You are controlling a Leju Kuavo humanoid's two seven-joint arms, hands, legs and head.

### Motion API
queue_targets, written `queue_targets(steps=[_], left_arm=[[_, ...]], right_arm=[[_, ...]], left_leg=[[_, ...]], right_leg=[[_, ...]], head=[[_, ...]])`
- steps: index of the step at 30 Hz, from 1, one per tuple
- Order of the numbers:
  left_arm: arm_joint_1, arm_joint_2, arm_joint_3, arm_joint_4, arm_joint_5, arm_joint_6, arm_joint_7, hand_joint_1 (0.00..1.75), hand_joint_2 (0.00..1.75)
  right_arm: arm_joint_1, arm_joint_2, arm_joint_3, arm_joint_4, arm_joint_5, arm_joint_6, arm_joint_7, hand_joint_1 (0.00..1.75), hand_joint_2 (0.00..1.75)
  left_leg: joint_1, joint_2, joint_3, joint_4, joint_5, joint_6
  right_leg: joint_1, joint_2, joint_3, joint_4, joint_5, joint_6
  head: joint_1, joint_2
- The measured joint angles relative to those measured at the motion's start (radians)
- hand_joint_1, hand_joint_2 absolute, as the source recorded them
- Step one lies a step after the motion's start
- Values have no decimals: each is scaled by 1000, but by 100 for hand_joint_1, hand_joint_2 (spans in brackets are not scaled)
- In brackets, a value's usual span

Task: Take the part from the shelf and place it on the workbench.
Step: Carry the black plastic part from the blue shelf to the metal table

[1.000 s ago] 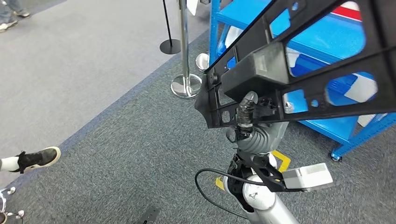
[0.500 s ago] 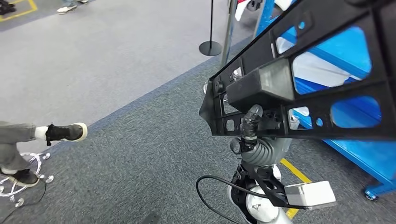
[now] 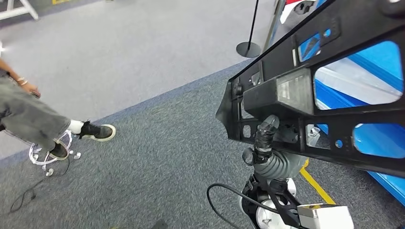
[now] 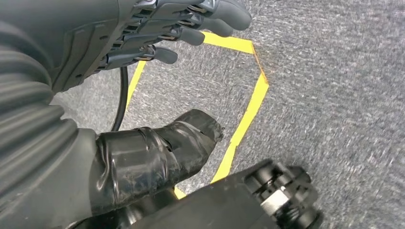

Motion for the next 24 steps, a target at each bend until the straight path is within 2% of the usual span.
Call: queue_targets(steps=[2,3,4,5,6,7,8,9,10,11,12,13,14,15,16,17,18,19,20,22,23,24], left_arm=[[1,0,-4,0,0,0,0,0,175],[2,0,-4,0,0,1,0,0,175],[3,0,-4,0,0,1,0,0,175],[2,0,-5,0,0,1,0,0,175],[1,-1,-6,0,0,0,0,0,175],[-2,-1,-9,0,-1,-1,1,0,175],[-3,-1,-12,0,-3,-2,2,0,175],[-4,-1,-15,0,-6,-3,3,0,175],[-3,-1,-18,0,-10,-4,5,0,175],[-2,-1,-20,0,-14,-6,6,0,175],[-2,-1,-21,0,-17,-8,7,0,175],[-2,-2,-22,0,-21,-10,8,0,175],[-2,-2,-25,0,-23,-11,9,0,175],[-1,-2,-29,0,-26,-13,10,0,175],[1,-2,-34,0,-27,-14,11,0,175],[4,0,-39,0,-27,-14,13,0,175],[9,2,-44,0,-26,-13,15,0,175],[14,2,-48,0,-26,-13,17,0,175],[18,3,-51,0,-25,-12,18,0,175],[21,0,-55,0,-23,-12,19,0,175],[21,1,-57,0,-22,-12,19,0,175],[22,1,-58,0,-21,-12,19,0,175]], right_arm=[[3,0,-6,-5,3,0,0,175,175],[4,0,-8,-7,4,0,0,175,175],[4,0,-10,-9,6,0,0,175,175],[3,-1,-11,-12,9,0,0,175,175],[4,-1,-13,-14,12,0,2,175,175],[5,-1,-15,-16,17,0,3,175,175],[7,-1,-16,-17,22,0,6,175,175],[10,-2,-17,-17,26,0,10,175,175],[11,-2,-17,-17,30,0,13,175,175],[12,-2,-18,-17,33,0,15,175,175],[12,-2,-18,-18,35,0,17,175,175],[13,-2,-18,-19,35,0,18,175,175],[15,-2,-19,-20,32,0,17,175,175],[19,-2,-20,-22,26,0,15,175,175],[22,-2,-22,-23,16,0,12,175,175],[25,-3,-24,-24,5,0,9,175,175],[27,-3,-26,-23,-8,0,5,175,175],[27,-3,-28,-23,-19,0,1,175,175],[28,-4,-30,-22,-26,0,-3,175,175],[30,-5,-33,-21,-36,0,-7,175,175],[31,-6,-34,-20,-37,0,-8,175,175],[33,-7,-34,-19,-38,0,-9,175,175]], left_leg=[[-2,-22,3,-10,5,11],[1,-33,10,-20,9,16],[4,-45,19,-32,14,21],[7,-56,29,-42,19,27],[9,-67,31,-46,21,31],[8,-79,30,-46,21,35],[7,-92,29,-44,21,38],[7,-107,28,-42,20,39],[6,-122,27,-39,19,38],[6,-138,27,-35,17,37],[7,-154,26,-29,14,34],[6,-168,21,-20,11,30],[7,-182,13,-12,8,25],[9,-194,4,-5,7,20],[12,-206,-3,-2,8,14],[14,-221,-7,-2,11,10],[14,-220,-9,0,10,5],[11,-202,-15,14,2,-1],[9,-172,-32,49,-15,-7],[12,-104,-96,167,-65,-20],[16,-88,-129,223,-82,-24],[18,-81,-147,250,-82,-25]], right_leg=[[4,-17,9,-10,0,12],[4,-13,14,-10,-4,18],[4,4,12,3,-16,21],[5,30,-2,39,-40,23],[4,60,-28,97,-69,22],[7,79,-62,164,-99,20],[8,88,-93,221,-117,19],[9,92,-111,249,-118,18],[10,93,-111,242,-100,17],[9,96,-93,199,-66,16],[8,112,-65,134,-28,14],[5,143,-38,71,-3,12],[2,171,-19,26,12,10],[0,192,-10,3,14,9],[0,199,-9,-2,9,7],[1,185,-7,-2,11,3],[-1,171,-3,-7,11,0],[-4,155,3,-11,11,-4],[-7,138,8,-15,10,-8],[-6,103,15,-18,6,-14],[-4,86,15,-18,4,-15],[-3,70,17,-17,1,-16]], head=[[0,0],[3,0],[5,0],[9,0],[13,0],[16,0],[19,0],[21,0],[22,0],[23,0],[25,0],[26,0],[26,0],[27,0],[28,0],[29,0],[30,0],[25,0],[20,0],[9,0],[9,0],[9,0]])
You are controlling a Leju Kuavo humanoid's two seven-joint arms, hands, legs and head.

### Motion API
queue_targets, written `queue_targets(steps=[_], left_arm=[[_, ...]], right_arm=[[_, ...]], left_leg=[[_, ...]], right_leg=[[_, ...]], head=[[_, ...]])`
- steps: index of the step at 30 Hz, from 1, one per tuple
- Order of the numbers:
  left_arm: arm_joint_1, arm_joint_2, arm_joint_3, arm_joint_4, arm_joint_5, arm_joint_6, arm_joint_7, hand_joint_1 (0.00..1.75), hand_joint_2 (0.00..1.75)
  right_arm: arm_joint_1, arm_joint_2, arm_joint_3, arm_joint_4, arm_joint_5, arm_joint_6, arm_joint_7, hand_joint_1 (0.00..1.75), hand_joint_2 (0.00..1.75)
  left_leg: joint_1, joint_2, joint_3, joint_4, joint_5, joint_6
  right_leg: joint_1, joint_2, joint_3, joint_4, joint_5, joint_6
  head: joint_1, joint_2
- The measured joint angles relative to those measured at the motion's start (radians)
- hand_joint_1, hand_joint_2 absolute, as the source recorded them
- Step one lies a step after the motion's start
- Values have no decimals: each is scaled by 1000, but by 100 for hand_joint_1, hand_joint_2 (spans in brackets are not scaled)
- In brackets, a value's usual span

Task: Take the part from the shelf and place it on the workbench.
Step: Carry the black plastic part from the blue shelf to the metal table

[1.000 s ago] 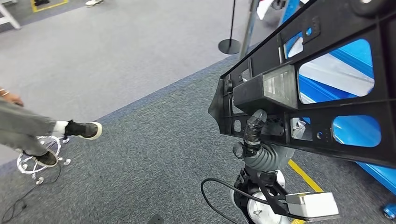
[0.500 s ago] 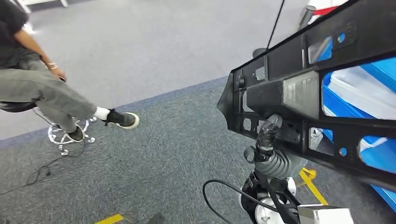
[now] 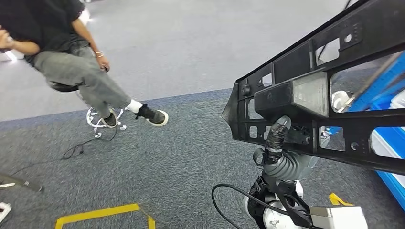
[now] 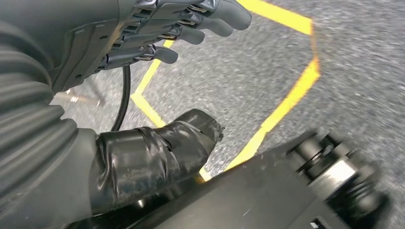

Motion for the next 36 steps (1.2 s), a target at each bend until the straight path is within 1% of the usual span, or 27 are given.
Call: queue_targets(steps=[1,2,4,6,8,9,11,13,14,15,16,17,18,20,22,23,24,25,26,28,29,30,31,32,33,34,36], left_arm=[[1,1,-2,0,1,0,0,0,175],[3,1,-4,0,2,0,1,0,175],[3,2,-5,0,2,0,3,0,175],[1,2,-7,0,-3,3,6,0,175],[1,2,-13,0,-12,8,13,0,175],[3,3,-16,0,-16,11,18,0,175],[4,4,-24,0,-24,15,27,0,175],[2,4,-29,0,-27,17,32,0,175],[1,4,-31,0,-27,17,34,0,175],[1,4,-31,0,-27,17,35,0,175],[1,4,-32,0,-27,16,36,0,175],[2,4,-35,0,-29,16,37,0,175],[2,4,-38,0,-31,16,38,0,175],[1,4,-46,0,-35,15,38,0,175],[1,5,-49,0,-34,12,40,0,175],[2,5,-50,0,-32,10,43,0,175],[3,6,-52,0,-29,9,46,0,175],[3,7,-53,0,-27,7,50,0,175],[3,7,-54,0,-26,5,54,0,175],[0,8,-57,0,-26,2,60,0,175],[-1,8,-58,0,-26,1,60,0,175],[-1,8,-60,0,-26,1,60,0,175],[0,9,-62,0,-25,1,60,0,175],[0,9,-63,0,-22,-1,59,0,175],[1,10,-64,0,-17,-5,57,0,175],[0,10,-64,0,-11,-12,55,0,175],[-2,11,-64,0,3,-28,52,0,175]], right_arm=[[1,-1,0,1,-1,0,0,175,175],[2,-1,-1,1,-1,0,0,175,175],[2,-2,-1,1,-3,0,0,175,175],[1,-2,-2,1,-6,0,0,175,175],[1,-3,-3,2,-12,0,0,175,175],[1,-3,-3,3,-16,0,0,175,175],[0,-4,-5,6,-24,0,-2,175,175],[0,-7,-7,10,-33,0,-4,175,175],[1,-8,-8,12,-36,0,-5,175,175],[3,-10,-9,14,-37,0,-5,175,175],[4,-12,-9,17,-37,0,-6,175,175],[6,-13,-10,19,-38,0,-6,175,175],[7,-14,-10,20,-38,0,-6,175,175],[8,-17,-10,20,-38,0,-4,175,175],[11,-21,-11,19,-36,0,3,175,175],[13,-22,-11,19,-33,0,6,175,175],[13,-23,-11,19,-29,0,12,175,175],[13,-23,-11,20,-23,0,16,175,175],[13,-24,-11,20,-17,0,20,175,175],[15,-25,-11,21,-3,0,24,175,175],[16,-26,-11,23,3,0,25,175,175],[17,-27,-11,25,8,0,25,175,175],[19,-27,-11,27,13,0,26,175,175],[20,-28,-11,28,19,0,28,175,175],[21,-28,-11,29,25,0,31,175,175],[21,-28,-11,29,34,0,35,175,175],[21,-28,-12,30,49,0,43,175,175]], left_leg=[[2,5,2,-10,17,0],[2,13,25,-58,50,2],[-5,47,94,-191,104,13],[-16,69,129,-259,114,27],[-19,54,130,-267,112,38],[-16,43,135,-274,114,42],[-9,22,150,-294,120,52],[-7,1,157,-300,121,59],[-7,-11,157,-299,119,63],[-8,-25,157,-296,118,63],[-8,-41,157,-292,115,63],[-7,-57,157,-286,112,61],[-6,-73,156,-278,107,58],[-6,-100,147,-259,98,48],[-3,-121,134,-249,95,37],[-1,-130,129,-248,97,32],[1,-130,126,-246,96,28],[0,-113,118,-232,88,23],[-1,-85,101,-199,72,18],[-2,-24,42,-84,21,8],[-1,-9,9,-26,1,5],[0,-2,-11,9,-5,5],[1,2,-14,11,6,6],[0,6,3,-25,32,10],[-2,19,36,-86,65,18],[-9,44,72,-153,88,27],[-24,81,117,-238,107,43]], right_leg=[[0,-15,3,0,-3,0],[1,-29,7,0,-6,1],[4,-53,18,-1,-14,6],[8,-71,25,-5,-19,14],[12,-89,32,-14,-20,24],[11,-86,36,-14,-24,29],[10,-43,21,27,-52,36],[10,10,-40,141,-103,36],[11,19,-77,202,-123,35],[12,22,-104,241,-125,35],[12,23,-115,244,-108,35],[11,25,-107,211,-73,35],[9,36,-85,151,-31,35],[3,82,-44,49,11,33],[3,107,-32,23,8,28],[3,98,-31,22,9,23],[4,87,-29,19,10,17],[3,75,-25,16,11,11],[1,61,-22,13,11,6],[3,31,-16,10,8,-2],[5,15,-14,10,5,-5],[7,-1,-12,10,2,-6],[8,-16,-8,10,-2,-6],[10,-31,-4,10,-5,-5],[12,-44,1,10,-9,-5],[14,-56,6,9,-13,-3],[20,-78,15,5,-19,4]], head=[[0,0],[0,0],[0,0],[1,0],[1,0],[2,0],[7,0],[16,0],[19,0],[21,0],[21,0],[22,0],[23,0],[27,0],[31,0],[31,0],[32,0],[29,0],[27,0],[22,0],[22,0],[22,0],[21,0],[21,0],[21,0],[22,0],[22,0]])
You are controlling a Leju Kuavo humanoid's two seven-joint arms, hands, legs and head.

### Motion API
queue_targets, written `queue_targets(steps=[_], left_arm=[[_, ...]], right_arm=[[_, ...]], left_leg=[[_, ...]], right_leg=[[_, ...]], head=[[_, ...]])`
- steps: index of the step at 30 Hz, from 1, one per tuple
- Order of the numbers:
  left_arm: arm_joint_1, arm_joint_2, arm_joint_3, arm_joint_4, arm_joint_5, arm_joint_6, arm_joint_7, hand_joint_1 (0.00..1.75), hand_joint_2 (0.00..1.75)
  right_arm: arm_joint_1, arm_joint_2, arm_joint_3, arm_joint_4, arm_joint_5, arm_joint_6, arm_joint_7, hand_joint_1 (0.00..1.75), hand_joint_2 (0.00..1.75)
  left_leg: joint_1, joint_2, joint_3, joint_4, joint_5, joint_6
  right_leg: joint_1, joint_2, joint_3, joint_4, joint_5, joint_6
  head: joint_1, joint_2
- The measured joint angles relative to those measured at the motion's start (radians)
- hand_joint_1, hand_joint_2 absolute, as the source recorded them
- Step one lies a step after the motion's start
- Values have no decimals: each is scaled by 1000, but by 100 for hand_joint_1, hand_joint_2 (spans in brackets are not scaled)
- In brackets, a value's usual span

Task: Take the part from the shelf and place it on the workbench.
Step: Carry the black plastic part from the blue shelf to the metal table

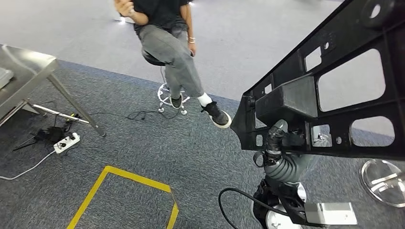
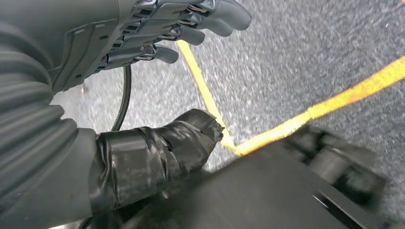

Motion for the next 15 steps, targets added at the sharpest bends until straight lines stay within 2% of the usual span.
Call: queue_targets(steps=[1,3,4,6,7,8,9,10,11,12,13,14,15], left_arm=[[0,0,0,0,5,-7,-2,0,175],[3,2,0,0,13,-15,-5,0,175],[5,3,0,0,14,-16,-7,0,175],[6,4,0,0,15,-16,-11,0,175],[4,4,0,0,15,-15,-13,0,175],[2,4,0,0,14,-15,-14,0,175],[1,4,0,0,14,-15,-15,0,175],[2,4,0,0,13,-15,-16,0,175],[2,4,0,0,13,-15,-16,0,175],[3,4,0,0,12,-15,-16,0,175],[2,4,0,0,12,-16,-16,0,175],[1,4,0,0,12,-16,-16,0,175],[1,4,0,0,11,-16,-16,0,175]], right_arm=[[0,0,-1,1,6,0,3,175,175],[0,0,-4,5,12,0,7,175,175],[1,0,-6,7,13,0,7,175,175],[1,-1,-10,10,14,0,8,175,175],[2,-1,-12,12,15,0,8,175,175],[4,-1,-13,13,15,0,8,175,175],[6,-1,-14,14,15,0,8,175,175],[7,-1,-14,15,15,0,9,175,175],[8,-1,-15,16,15,0,9,175,175],[8,-1,-15,16,15,0,9,175,175],[8,-1,-15,17,15,-1,9,175,175],[9,-1,-15,17,15,-1,9,175,175],[10,-1,-16,18,15,-1,10,175,175]], left_leg=[[-5,4,5,-12,-4,5],[-2,-21,9,-24,-1,12],[2,-34,18,-36,2,16],[12,-58,34,-57,11,23],[12,-71,37,-61,12,25],[12,-84,38,-61,12,27],[12,-100,39,-59,11,27],[12,-117,40,-57,10,26],[13,-134,41,-53,7,24],[15,-150,42,-48,3,21],[15,-166,39,-37,-2,16],[16,-181,32,-27,-8,10],[17,-194,25,-18,-12,4]], right_leg=[[2,-11,3,-3,-2,4],[3,-24,12,-8,-8,14],[2,-9,14,-1,-16,17],[0,49,-15,72,-59,21],[1,76,-47,136,-86,21],[0,90,-86,203,-110,22],[0,96,-117,249,-116,23],[0,99,-134,263,-104,24],[-2,103,-133,238,-72,26],[-6,118,-115,180,-27,28],[-13,150,-93,114,10,31],[-19,180,-74,61,33,32],[-21,204,-63,27,41,31]], head=[[0,0],[1,0],[2,0],[8,0],[11,0],[13,0],[14,0],[14,0],[14,0],[14,0],[15,0],[14,0],[14,0]])
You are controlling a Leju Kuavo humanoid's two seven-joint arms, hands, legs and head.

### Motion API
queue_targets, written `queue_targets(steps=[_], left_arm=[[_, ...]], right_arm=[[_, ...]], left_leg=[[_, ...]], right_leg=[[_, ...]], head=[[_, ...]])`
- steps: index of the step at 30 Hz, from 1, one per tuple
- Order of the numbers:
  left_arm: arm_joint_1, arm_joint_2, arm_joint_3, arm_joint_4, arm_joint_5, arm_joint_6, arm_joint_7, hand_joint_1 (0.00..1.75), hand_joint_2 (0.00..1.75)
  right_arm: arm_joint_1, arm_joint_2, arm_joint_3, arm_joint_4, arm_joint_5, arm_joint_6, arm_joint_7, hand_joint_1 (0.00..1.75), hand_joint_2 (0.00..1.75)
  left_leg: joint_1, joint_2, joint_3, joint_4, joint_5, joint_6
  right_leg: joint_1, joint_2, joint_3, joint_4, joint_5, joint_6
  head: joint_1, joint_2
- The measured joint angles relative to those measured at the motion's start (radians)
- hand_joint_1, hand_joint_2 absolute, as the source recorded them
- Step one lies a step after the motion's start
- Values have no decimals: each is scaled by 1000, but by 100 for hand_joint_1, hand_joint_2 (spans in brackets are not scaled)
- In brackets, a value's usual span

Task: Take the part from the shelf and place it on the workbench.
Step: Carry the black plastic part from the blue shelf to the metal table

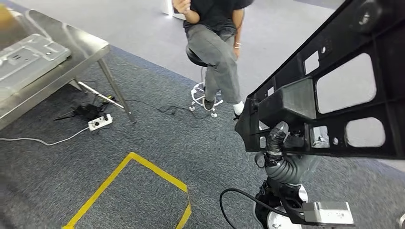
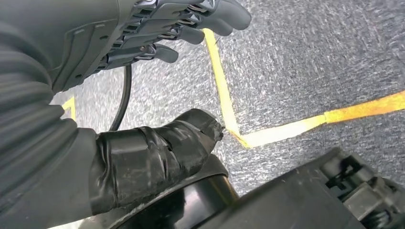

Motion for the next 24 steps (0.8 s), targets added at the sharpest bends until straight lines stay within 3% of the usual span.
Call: queue_targets(steps=[1,2,3,5,7,9,10,12,14,16,18,20,22,24], left_arm=[[0,0,0,0,0,0,0,0,175],[2,0,0,0,-1,0,0,0,175],[5,0,0,0,-1,0,0,0,175],[7,1,0,0,-1,0,0,0,175],[3,1,0,0,0,-5,0,0,175],[1,1,0,0,6,-19,1,0,175],[2,2,0,0,10,-27,1,0,175],[4,2,0,0,16,-36,2,0,175],[2,3,0,0,18,-37,0,0,175],[0,4,0,0,19,-43,-1,0,175],[2,5,0,0,21,-56,-2,0,175],[4,6,0,0,23,-65,-2,0,175],[0,6,0,0,25,-68,-2,0,175],[-3,6,0,0,27,-69,-3,0,175]], right_arm=[[1,0,0,1,0,0,1,175,175],[1,0,0,1,0,0,1,175,175],[0,0,0,1,0,0,2,175,175],[0,0,0,1,0,1,2,175,175],[1,0,-1,2,1,1,2,175,175],[1,0,-1,2,1,1,2,175,175],[1,0,-1,3,0,1,2,175,175],[0,0,-1,3,0,1,2,175,175],[-1,0,-1,3,0,1,1,175,175],[-1,0,-1,4,0,1,1,175,175],[-3,0,-1,4,0,1,1,175,175],[-7,0,-1,6,-1,1,0,175,175],[-8,-1,-1,9,-3,0,-2,175,175],[-7,-2,-1,12,-7,0,-3,175,175]], left_leg=[[2,-14,-7,5,-2,-7],[5,-27,-14,5,-1,-13],[6,-24,-17,8,-2,-18],[4,29,-38,51,-24,-29],[4,97,-96,165,-80,-38],[7,115,-155,270,-114,-41],[8,117,-162,279,-106,-40],[4,132,-113,184,-46,-29],[-12,180,-44,55,-2,-9],[-26,202,-20,6,3,4],[-22,177,-13,-5,7,10],[-14,153,4,-28,14,17],[-10,129,15,-38,16,24],[-9,100,16,-36,14,26]], right_leg=[[0,10,4,-12,-4,-3],[1,-2,7,-14,-6,-9],[3,-16,10,-17,-6,-16],[2,-47,21,-23,-6,-29],[7,-81,28,-26,-11,-38],[12,-115,32,-25,-17,-40],[13,-131,35,-25,-20,-40],[16,-158,46,-26,-28,-39],[21,-182,57,-26,-38,-34],[23,-202,63,-29,-44,-25],[23,-215,72,-35,-49,-16],[22,-180,67,-6,-73,-9],[21,-126,14,102,-124,-5],[19,-108,-52,211,-154,0]], head=[[0,0],[-1,0],[-1,0],[-7,0],[-13,0],[-13,0],[-13,0],[-13,0],[-12,0],[-12,0],[-12,0],[-9,0],[-4,0],[-3,0]])
